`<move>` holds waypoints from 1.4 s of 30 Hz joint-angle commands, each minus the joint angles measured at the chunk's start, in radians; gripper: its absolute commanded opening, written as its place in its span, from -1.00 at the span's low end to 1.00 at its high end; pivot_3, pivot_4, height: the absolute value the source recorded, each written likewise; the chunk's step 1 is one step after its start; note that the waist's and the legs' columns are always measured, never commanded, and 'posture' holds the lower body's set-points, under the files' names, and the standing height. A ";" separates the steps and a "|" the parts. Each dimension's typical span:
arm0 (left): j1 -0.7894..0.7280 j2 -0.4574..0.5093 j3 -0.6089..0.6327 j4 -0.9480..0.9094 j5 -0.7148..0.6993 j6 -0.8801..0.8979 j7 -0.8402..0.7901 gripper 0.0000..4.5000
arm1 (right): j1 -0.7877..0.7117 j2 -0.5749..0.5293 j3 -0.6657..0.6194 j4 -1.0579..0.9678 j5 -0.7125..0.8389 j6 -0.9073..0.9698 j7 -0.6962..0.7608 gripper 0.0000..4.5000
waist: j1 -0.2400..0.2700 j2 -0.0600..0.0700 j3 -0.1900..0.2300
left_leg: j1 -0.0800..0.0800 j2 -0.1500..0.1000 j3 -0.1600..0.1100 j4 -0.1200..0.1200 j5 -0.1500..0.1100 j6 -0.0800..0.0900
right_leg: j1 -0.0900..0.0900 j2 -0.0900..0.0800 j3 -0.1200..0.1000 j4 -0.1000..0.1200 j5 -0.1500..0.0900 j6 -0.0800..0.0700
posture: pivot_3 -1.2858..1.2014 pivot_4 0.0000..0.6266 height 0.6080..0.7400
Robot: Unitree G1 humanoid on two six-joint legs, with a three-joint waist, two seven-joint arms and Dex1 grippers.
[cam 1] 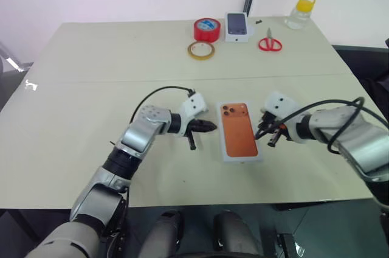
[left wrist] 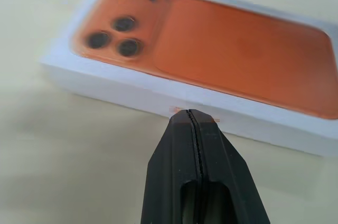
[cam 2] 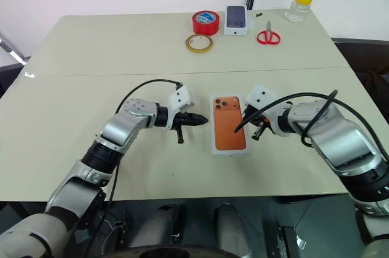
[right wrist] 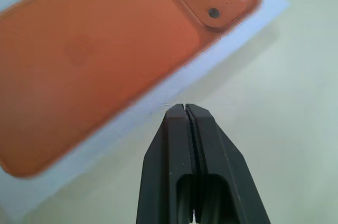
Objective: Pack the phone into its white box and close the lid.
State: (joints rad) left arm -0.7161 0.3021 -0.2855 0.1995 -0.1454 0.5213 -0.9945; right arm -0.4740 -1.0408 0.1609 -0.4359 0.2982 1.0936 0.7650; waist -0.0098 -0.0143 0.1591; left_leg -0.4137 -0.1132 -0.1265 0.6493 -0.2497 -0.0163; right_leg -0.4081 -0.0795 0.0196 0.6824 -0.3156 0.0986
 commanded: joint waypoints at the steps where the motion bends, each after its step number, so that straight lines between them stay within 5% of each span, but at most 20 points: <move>1: -0.071 -0.021 0.051 0.004 -0.036 -0.012 0.015 -1.00 | 0.039 -0.048 -0.098 -0.015 0.013 -0.096 0.055 -0.99 | 0.002 0.000 0.000 | 0.000 0.000 0.000 0.000 0.000 0.000 | 0.000 0.000 0.000 0.000 0.000 0.000 | 0.03 -0.52 1.00; 7: -0.150 -0.073 -0.025 0.157 0.057 -0.107 0.046 -1.00 | 0.181 -0.026 -0.186 -0.168 0.143 -0.125 0.148 -0.99 | -0.001 0.000 0.000 | 0.000 0.000 0.000 0.000 0.000 0.000 | 0.001 0.000 -0.001 0.000 0.000 0.000 | 0.03 -0.52 1.00; 17: -0.160 -0.126 -0.165 0.324 0.193 -0.189 0.034 -1.00 | 0.244 0.032 -0.032 -0.158 0.057 -0.045 -0.006 -0.99 | 0.001 -0.004 -0.003 | 0.004 0.000 0.000 0.000 0.000 0.000 | 0.005 0.000 0.000 -0.001 0.000 0.000 | 0.03 -0.52 1.00; 23: -0.192 -0.145 0.039 0.294 0.099 -0.173 0.172 -1.00 | 0.195 0.097 -0.173 -0.092 0.064 -0.180 -0.040 -0.99 | -0.004 -0.007 -0.003 | 0.005 0.000 -0.001 0.001 -0.003 0.006 | 0.007 0.000 -0.001 -0.002 0.000 0.001 | 0.03 -0.52 1.00; 28: -0.118 -0.022 0.204 0.129 0.052 -0.145 0.264 -1.00 | 0.108 0.162 -0.226 0.086 -0.005 -0.349 -0.108 -0.99 | -0.013 -0.006 -0.003 | 0.004 0.002 0.001 -0.002 0.001 -0.002 | 0.000 0.002 0.002 0.003 0.000 0.000 | 0.03 -0.52 1.00; 34: 0.171 0.186 0.436 -0.146 0.012 -0.021 0.356 -1.00 | -0.027 0.267 -0.273 0.354 0.018 -0.457 -0.100 -0.99 | -0.011 -0.006 -0.003 | 0.004 0.002 0.002 -0.002 0.001 -0.002 | 0.000 0.002 0.004 0.002 0.000 0.000 | 0.03 -0.52 1.00; 42: 0.445 0.238 0.577 -0.350 -0.045 0.057 0.434 -1.00 | -0.065 0.296 -0.270 0.535 0.018 -0.546 -0.014 -0.99 | 0.020 -0.006 -0.003 | 0.004 0.000 0.002 -0.001 0.000 0.000 | 0.002 0.000 0.003 -0.001 0.000 0.000 | 0.03 -0.52 1.00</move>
State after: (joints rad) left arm -0.2721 0.5298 0.2610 -0.0959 -0.1740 0.5753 -0.5777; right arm -0.5182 -0.7439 -0.0857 0.1007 0.3016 0.5713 0.7351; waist 0.0105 -0.0201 0.1561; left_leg -0.4100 -0.1130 -0.1248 0.6477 -0.2498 -0.0167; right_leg -0.4060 -0.0793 0.0228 0.6819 -0.3156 0.0987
